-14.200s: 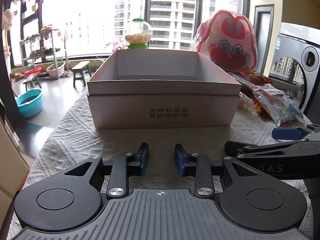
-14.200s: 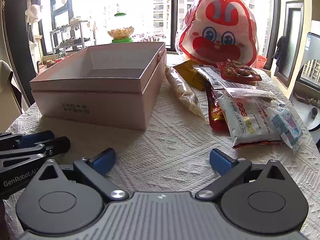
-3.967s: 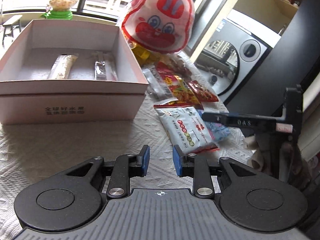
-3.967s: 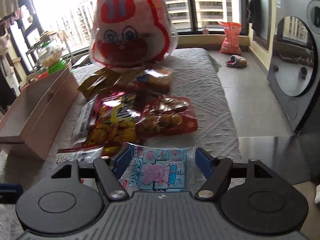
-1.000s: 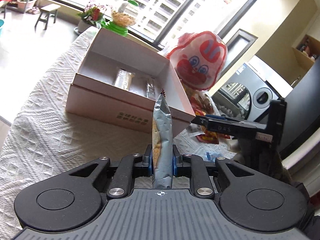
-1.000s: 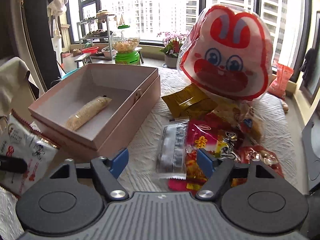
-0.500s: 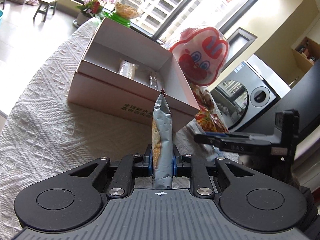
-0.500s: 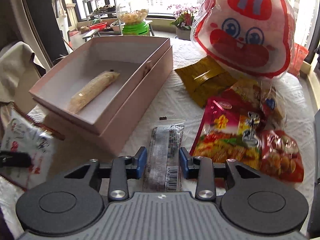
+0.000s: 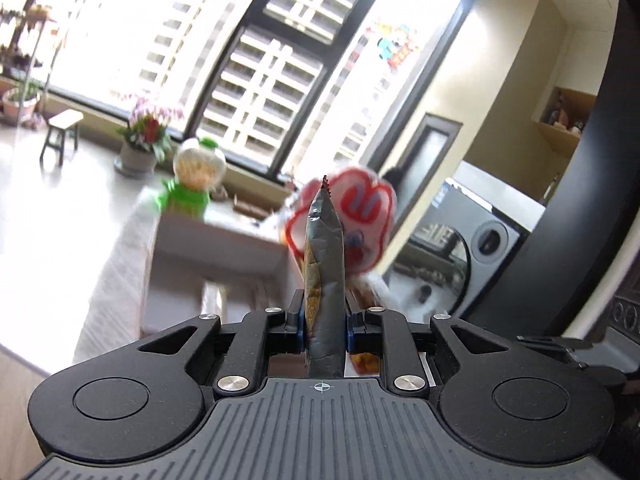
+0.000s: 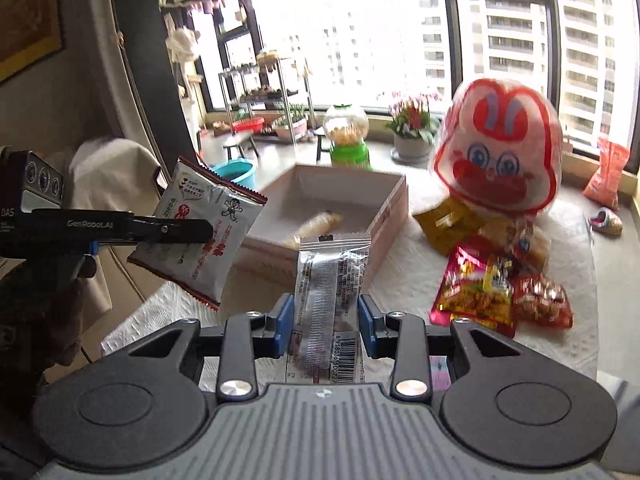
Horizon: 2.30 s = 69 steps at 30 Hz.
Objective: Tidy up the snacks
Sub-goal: 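Lift and carry both held snacks over the pink box, then open both tools to release the snacks into the pink box, then move the left tool toward the blue Peppa candy pack while the right approaches a red snack bag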
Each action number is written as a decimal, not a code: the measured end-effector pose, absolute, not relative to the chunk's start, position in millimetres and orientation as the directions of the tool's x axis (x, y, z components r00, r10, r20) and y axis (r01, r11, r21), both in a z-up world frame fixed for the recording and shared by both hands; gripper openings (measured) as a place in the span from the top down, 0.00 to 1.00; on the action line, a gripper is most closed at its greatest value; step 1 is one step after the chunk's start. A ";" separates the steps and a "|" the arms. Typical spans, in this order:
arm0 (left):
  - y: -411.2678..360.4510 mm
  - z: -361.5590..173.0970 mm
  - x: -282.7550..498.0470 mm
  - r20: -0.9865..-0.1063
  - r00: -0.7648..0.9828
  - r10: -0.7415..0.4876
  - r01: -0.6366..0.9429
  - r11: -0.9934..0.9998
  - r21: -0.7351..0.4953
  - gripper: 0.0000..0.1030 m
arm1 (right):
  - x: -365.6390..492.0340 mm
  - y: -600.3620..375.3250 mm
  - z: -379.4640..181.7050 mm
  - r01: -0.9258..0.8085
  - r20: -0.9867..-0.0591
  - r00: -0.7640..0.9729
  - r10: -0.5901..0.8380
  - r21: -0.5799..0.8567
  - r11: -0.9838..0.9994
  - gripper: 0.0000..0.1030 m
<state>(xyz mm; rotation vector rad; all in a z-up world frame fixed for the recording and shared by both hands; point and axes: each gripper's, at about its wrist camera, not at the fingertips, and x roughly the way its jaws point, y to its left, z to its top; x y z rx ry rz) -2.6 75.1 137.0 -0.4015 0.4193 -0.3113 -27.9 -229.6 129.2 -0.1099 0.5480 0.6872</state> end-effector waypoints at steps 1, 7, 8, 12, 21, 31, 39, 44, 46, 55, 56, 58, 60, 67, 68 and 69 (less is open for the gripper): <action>79.5 144.7 6.4 -0.323 0.880 -0.348 0.195 0.885 -0.422 0.79 | -26.9 -227.2 136.1 -0.629 -0.493 0.652 0.576 0.072 0.774 0.67; 99.0 136.6 90.2 -0.428 0.855 -0.294 0.081 0.890 -0.450 0.79 | -14.4 -210.0 148.5 -0.639 -0.441 0.663 0.605 0.089 0.764 0.67; 101.2 126.8 104.5 -0.449 0.838 -0.311 0.071 0.877 -0.476 0.79 | -12.9 -208.2 147.4 -0.639 -0.444 0.660 0.606 0.091 0.764 0.67; 107.8 84.6 145.9 -0.487 0.787 -0.379 0.034 0.815 -0.579 0.79 | -2.9 -207.3 139.2 -0.619 -0.461 0.665 0.588 0.099 0.779 0.67; 132.0 63.5 117.8 -0.465 0.855 -0.231 -0.057 0.849 -0.526 0.75 | 33.9 -200.8 126.1 -0.564 -0.522 0.668 0.531 0.110 0.818 0.67; 122.7 61.9 23.3 -0.392 0.879 -0.270 0.009 0.833 -0.554 0.75 | 151.4 -70.0 85.9 -0.550 -0.669 0.541 0.510 0.178 0.816 0.67; 103.5 31.1 20.5 -0.475 0.804 -0.358 0.022 0.816 -0.578 0.75 | 167.4 -55.9 69.7 -0.535 -0.711 0.506 0.488 0.185 0.824 0.63; 82.7 23.8 20.9 -0.491 0.766 -0.415 0.067 0.811 -0.581 0.75 | 122.6 -135.3 92.4 -0.516 -0.645 0.638 0.421 0.048 0.855 0.46; 72.1 21.9 23.3 -0.503 0.746 -0.436 0.083 0.811 -0.579 0.75 | 110.4 -173.7 94.2 -0.457 -0.627 0.697 0.348 -0.014 0.890 0.41; 28.8 22.9 29.9 -0.551 0.681 -0.482 0.160 0.833 -0.530 0.75 | 126.4 -293.4 46.2 -0.217 -0.694 0.674 0.255 0.144 0.966 0.37; 25.5 22.6 30.0 -0.558 0.678 -0.479 0.160 0.837 -0.523 0.75 | 129.6 -294.8 41.2 -0.221 -0.697 0.666 0.268 0.159 0.962 0.37; 22.0 22.5 30.8 -0.572 0.671 -0.472 0.158 0.845 -0.511 0.75 | 133.1 -295.7 33.7 -0.207 -0.695 0.668 0.266 0.170 0.963 0.37; 20.2 20.8 30.7 -0.588 0.662 -0.465 0.155 0.852 -0.499 0.75 | 133.3 -297.9 34.3 -0.168 -0.661 0.718 0.216 0.137 0.976 0.37; 9.3 15.8 37.4 -0.610 0.635 -0.474 0.156 0.852 -0.500 0.75 | 168.0 -320.9 32.3 -0.122 -0.634 0.762 0.129 0.055 0.991 0.32; 5.8 15.2 38.0 -0.613 0.628 -0.480 0.165 0.852 -0.497 0.75 | 179.3 -324.2 24.9 -0.137 -0.667 0.728 0.159 0.087 0.987 0.32; 2.8 14.8 38.4 -0.617 0.620 -0.484 0.173 0.852 -0.494 0.75 | 186.4 -325.5 19.3 -0.142 -0.685 0.708 0.172 0.101 0.985 0.32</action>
